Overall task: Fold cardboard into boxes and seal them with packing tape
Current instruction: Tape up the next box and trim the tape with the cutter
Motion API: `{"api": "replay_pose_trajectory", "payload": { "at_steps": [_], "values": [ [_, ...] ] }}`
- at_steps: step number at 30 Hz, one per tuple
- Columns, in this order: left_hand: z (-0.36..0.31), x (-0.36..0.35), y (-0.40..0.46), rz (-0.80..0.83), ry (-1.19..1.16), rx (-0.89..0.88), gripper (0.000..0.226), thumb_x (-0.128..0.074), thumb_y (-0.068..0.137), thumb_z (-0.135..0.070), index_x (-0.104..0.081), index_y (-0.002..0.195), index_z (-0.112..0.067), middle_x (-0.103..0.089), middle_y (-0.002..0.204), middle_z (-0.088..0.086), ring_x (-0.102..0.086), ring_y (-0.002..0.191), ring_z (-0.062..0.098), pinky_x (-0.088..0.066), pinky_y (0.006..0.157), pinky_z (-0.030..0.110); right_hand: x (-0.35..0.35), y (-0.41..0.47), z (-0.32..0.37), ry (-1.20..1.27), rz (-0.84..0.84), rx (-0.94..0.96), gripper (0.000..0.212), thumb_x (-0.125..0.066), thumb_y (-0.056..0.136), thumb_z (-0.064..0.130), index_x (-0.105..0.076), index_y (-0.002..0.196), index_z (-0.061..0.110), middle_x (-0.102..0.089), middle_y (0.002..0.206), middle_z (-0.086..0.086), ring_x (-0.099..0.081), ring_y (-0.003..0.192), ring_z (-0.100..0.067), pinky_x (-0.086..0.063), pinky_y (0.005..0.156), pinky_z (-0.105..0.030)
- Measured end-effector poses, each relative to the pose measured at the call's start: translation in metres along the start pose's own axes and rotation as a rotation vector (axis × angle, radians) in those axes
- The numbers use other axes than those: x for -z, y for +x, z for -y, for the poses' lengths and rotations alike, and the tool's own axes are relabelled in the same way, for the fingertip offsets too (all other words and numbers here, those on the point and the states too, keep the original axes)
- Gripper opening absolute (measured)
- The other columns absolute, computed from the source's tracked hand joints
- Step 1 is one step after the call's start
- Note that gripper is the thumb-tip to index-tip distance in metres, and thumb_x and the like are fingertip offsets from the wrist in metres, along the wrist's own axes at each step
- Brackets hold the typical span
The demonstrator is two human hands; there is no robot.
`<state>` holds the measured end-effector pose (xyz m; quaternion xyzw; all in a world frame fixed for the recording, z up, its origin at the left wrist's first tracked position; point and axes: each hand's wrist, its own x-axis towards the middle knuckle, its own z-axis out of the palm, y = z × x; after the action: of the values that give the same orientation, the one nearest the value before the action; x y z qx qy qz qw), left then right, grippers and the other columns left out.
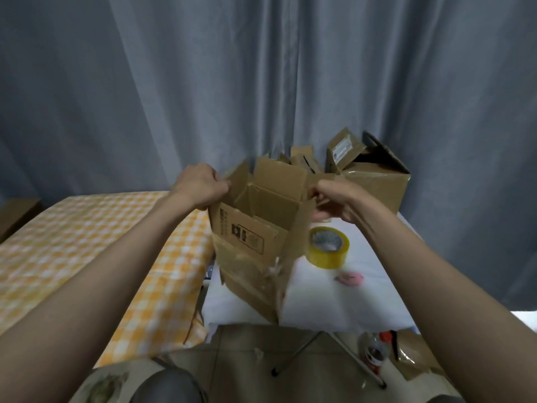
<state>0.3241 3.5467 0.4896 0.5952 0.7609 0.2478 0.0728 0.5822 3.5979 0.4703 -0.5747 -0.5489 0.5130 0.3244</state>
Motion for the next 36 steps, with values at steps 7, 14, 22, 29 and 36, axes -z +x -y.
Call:
{"api": "replay_pose_trajectory", "payload": {
  "at_steps": [7, 14, 22, 29, 36],
  "values": [
    [0.022, -0.015, -0.02, -0.024, -0.335, 0.079, 0.026, -0.057, 0.094, -0.026, -0.05, 0.072, -0.013, -0.061, 0.073, 0.01, -0.063, 0.054, 0.022, -0.045, 0.036, 0.022, -0.001, 0.016, 0.001, -0.043, -0.267, 0.087, 0.028, -0.064, 0.09, 0.015, -0.064, 0.113, -0.001, -0.069, 0.108, -0.016, -0.068, 0.096, -0.03, -0.059, 0.076, -0.038],
    [0.023, -0.026, -0.015, -0.025, -0.373, 0.059, 0.02, -0.055, 0.097, -0.025, -0.046, 0.084, -0.013, -0.06, 0.081, 0.01, -0.061, 0.064, 0.021, -0.043, 0.036, 0.02, -0.008, 0.017, -0.005, -0.167, -0.161, 0.106, 0.04, -0.056, 0.091, 0.015, -0.055, 0.13, 0.006, -0.063, 0.118, -0.013, -0.063, 0.098, -0.025, -0.049, 0.064, -0.027],
    [0.015, -0.021, -0.005, 0.006, -0.25, -0.002, 0.017, -0.054, 0.097, -0.023, -0.046, 0.085, -0.015, -0.061, 0.084, 0.009, -0.061, 0.067, 0.024, -0.044, 0.042, 0.026, -0.013, 0.024, -0.026, -0.181, -0.187, 0.087, 0.02, -0.048, 0.093, 0.017, -0.058, 0.109, 0.01, -0.064, 0.11, -0.012, -0.063, 0.096, -0.027, -0.052, 0.076, -0.034],
    [0.036, -0.037, -0.011, 0.011, -0.438, 0.078, 0.018, -0.054, 0.096, -0.023, -0.045, 0.083, -0.017, -0.059, 0.081, 0.008, -0.058, 0.063, 0.018, -0.046, 0.039, 0.024, -0.037, 0.023, -0.059, -0.29, -0.192, 0.095, 0.033, -0.047, 0.102, 0.027, -0.064, 0.118, 0.003, -0.062, 0.124, -0.02, -0.058, 0.115, -0.038, -0.046, 0.091, -0.035],
    [0.065, -0.054, -0.025, 0.051, -0.501, 0.215, 0.026, -0.057, 0.095, -0.034, -0.052, 0.084, -0.011, -0.065, 0.081, 0.014, -0.061, 0.046, 0.01, -0.049, 0.041, 0.025, -0.013, 0.038, -0.058, -0.256, -0.124, 0.036, 0.024, -0.059, 0.092, 0.013, -0.063, 0.113, 0.002, -0.066, 0.113, -0.018, -0.064, 0.102, -0.032, -0.055, 0.086, -0.04]
  ]
}}
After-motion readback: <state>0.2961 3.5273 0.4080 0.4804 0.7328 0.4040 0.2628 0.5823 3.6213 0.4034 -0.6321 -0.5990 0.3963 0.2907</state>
